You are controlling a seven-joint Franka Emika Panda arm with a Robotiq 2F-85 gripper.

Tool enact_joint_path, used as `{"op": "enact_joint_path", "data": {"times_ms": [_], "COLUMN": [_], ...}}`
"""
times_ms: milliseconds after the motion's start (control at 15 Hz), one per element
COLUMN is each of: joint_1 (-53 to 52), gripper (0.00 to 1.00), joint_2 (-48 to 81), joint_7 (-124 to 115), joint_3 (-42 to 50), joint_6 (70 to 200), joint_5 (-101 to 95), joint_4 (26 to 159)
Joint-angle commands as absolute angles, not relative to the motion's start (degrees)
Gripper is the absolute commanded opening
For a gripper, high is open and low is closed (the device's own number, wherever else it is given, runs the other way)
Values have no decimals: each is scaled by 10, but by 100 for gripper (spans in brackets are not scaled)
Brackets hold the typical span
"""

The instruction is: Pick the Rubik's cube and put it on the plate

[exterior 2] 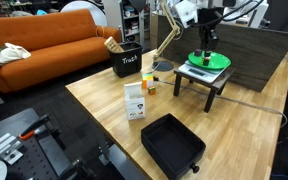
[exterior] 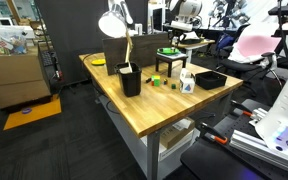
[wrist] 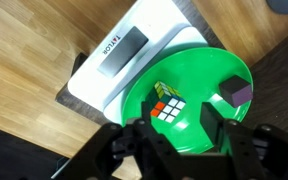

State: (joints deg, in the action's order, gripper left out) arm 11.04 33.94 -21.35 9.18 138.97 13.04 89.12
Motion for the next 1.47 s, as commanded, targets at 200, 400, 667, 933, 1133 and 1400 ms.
{"op": "enact_joint_path", "data": {"times_ms": [200,400,667,933,1133,1400], "joint_1": [121,121,112,112,106,102], "gripper": [100,100,100,100,100,100], "joint_2": [347,344,341,341,314,277], "joint_7": [-195,-191,-202,-198,-200,-197], "joint_3": [83,82,91,89,97,109], "joint_6": [1369,1382,1386,1386,1404,1424], "joint_5": [141,142,130,130,121,110], "joint_4": [866,869,874,873,914,975]}}
